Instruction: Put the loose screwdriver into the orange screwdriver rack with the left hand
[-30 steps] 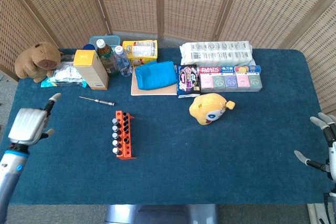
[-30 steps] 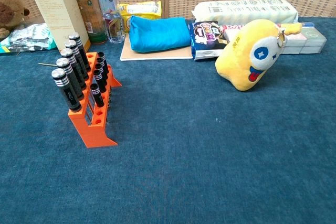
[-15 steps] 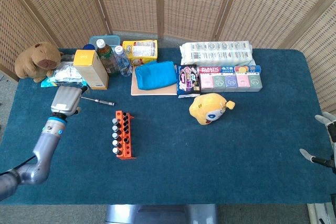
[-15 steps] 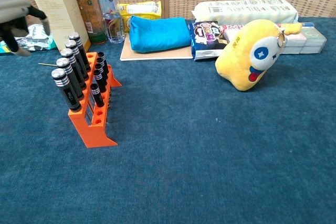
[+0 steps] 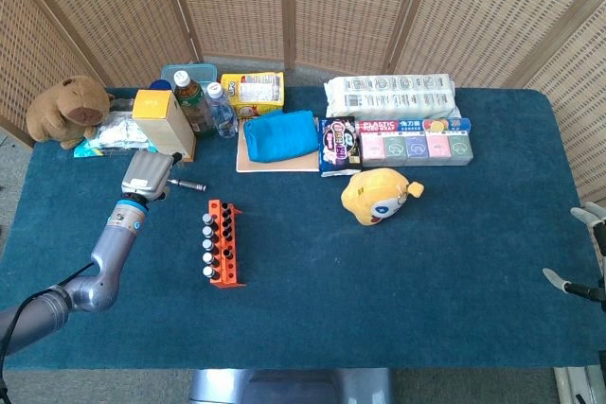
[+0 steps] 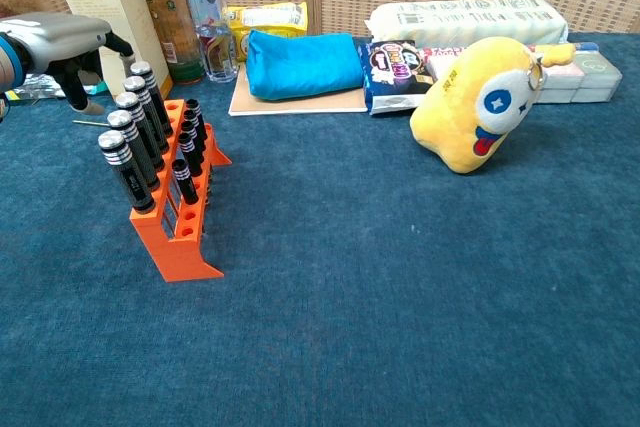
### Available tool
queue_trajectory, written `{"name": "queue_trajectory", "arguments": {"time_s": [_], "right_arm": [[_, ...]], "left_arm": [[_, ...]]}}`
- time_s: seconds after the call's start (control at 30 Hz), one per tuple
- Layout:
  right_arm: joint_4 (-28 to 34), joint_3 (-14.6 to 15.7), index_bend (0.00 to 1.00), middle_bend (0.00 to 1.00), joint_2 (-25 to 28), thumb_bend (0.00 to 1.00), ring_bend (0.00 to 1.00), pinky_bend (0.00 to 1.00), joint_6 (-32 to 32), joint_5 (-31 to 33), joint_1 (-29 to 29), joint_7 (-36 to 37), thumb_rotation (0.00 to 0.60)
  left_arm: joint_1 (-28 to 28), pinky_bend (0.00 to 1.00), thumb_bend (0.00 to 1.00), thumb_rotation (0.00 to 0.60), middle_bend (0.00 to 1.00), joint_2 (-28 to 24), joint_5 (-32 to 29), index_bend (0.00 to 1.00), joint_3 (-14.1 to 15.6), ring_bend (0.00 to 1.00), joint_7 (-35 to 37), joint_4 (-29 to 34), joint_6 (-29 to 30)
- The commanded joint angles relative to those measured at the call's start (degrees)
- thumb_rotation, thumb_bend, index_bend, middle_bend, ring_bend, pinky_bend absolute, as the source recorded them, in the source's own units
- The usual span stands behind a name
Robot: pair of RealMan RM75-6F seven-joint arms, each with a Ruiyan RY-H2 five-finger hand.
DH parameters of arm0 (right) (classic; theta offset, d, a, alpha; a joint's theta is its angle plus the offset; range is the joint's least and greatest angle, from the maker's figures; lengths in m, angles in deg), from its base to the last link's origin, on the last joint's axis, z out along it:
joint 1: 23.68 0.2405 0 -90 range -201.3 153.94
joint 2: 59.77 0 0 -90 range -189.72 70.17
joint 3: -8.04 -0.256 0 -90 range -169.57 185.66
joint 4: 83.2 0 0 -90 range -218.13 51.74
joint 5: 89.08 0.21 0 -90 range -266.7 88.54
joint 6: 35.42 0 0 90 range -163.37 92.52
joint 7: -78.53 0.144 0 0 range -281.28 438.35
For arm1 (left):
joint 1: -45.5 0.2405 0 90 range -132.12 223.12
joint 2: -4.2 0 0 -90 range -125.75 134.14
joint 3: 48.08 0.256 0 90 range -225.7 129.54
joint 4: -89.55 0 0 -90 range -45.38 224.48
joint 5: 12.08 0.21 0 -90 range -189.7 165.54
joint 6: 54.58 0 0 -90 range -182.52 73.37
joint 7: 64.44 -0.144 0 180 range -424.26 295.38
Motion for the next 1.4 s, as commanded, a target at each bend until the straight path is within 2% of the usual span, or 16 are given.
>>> {"name": "queue_trajectory", "arguments": {"time_s": [0.03, 0.73, 1.4], "right_arm": [[0.0, 0.0, 0.17, 0.11, 0.0, 0.04, 0.08, 0.17, 0.0, 0.0, 0.0, 0.1, 0.600], [-0.1, -0.4, 0.17, 0.11, 0.7, 0.04, 0.08, 0.17, -0.5, 0.8, -0.1, 1.5, 0.600], [0.2, -0.4, 0.17, 0.11, 1.3, 0.04, 0.08, 0.17, -0.5, 0.7, -0.4, 2.6, 0.600]], "left_arm": [[-0.5, 1.00, 0.27, 0.600, 1.00, 0.9, -0.7, 0.40, 0.4, 1.00, -0.5, -0.9, -0.4], [-5.6, 1.00, 0.30, 0.600, 1.00, 8.2, -5.9, 0.40, 1.7, 1.00, -5.3, -8.5, -3.0], [-7.1, 1.00, 0.30, 0.600, 1.00, 13.7, -5.4, 0.41, 2.9, 1.00, -8.9, -13.8, -0.8]]}}
